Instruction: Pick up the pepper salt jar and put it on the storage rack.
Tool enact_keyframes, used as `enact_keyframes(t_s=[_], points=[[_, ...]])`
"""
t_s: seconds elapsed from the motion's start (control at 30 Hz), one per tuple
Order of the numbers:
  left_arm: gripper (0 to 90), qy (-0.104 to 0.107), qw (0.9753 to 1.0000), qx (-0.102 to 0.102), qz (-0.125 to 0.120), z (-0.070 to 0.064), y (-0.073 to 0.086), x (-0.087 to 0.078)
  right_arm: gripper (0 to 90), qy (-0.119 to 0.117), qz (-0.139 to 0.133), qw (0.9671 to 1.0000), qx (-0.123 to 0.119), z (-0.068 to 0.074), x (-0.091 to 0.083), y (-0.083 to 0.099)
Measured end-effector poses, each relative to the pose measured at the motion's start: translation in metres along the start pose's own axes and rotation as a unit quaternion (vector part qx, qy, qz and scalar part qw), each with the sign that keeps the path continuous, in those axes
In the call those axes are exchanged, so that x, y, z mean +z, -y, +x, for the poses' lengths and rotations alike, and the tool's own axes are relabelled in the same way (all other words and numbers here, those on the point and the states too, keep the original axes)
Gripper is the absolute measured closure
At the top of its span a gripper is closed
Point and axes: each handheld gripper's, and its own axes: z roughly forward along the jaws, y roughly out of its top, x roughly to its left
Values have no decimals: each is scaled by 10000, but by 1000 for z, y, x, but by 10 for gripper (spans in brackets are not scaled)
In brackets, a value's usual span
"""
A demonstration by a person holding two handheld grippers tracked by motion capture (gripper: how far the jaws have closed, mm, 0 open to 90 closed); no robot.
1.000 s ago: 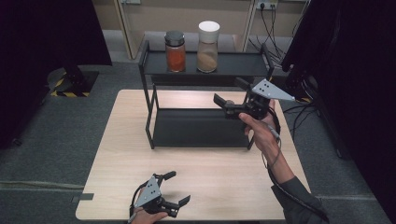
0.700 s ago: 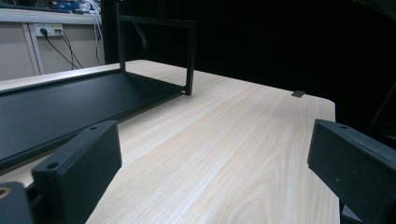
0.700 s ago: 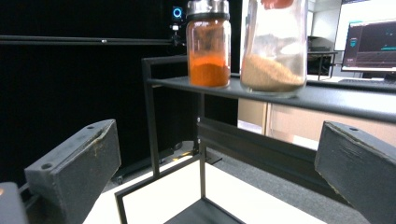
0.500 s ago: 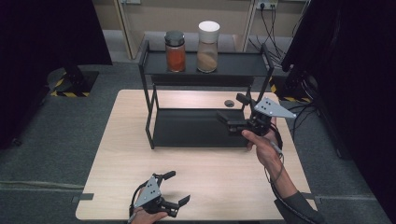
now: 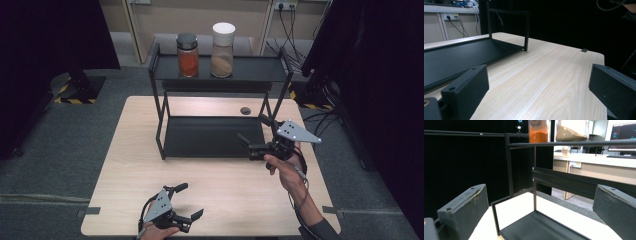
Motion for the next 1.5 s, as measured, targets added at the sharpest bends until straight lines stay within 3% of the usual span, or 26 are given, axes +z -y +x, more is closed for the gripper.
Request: enact_keyframes(t_s=[0.43,1.5], points=[[24,-14,10000,20,13,1,-1,-1,4,-74,-5,10000,-6,13,-8,23],[24,-56,10000,6,-20,1,0,-2,4,-248,371,9989,147,39,-25,80]])
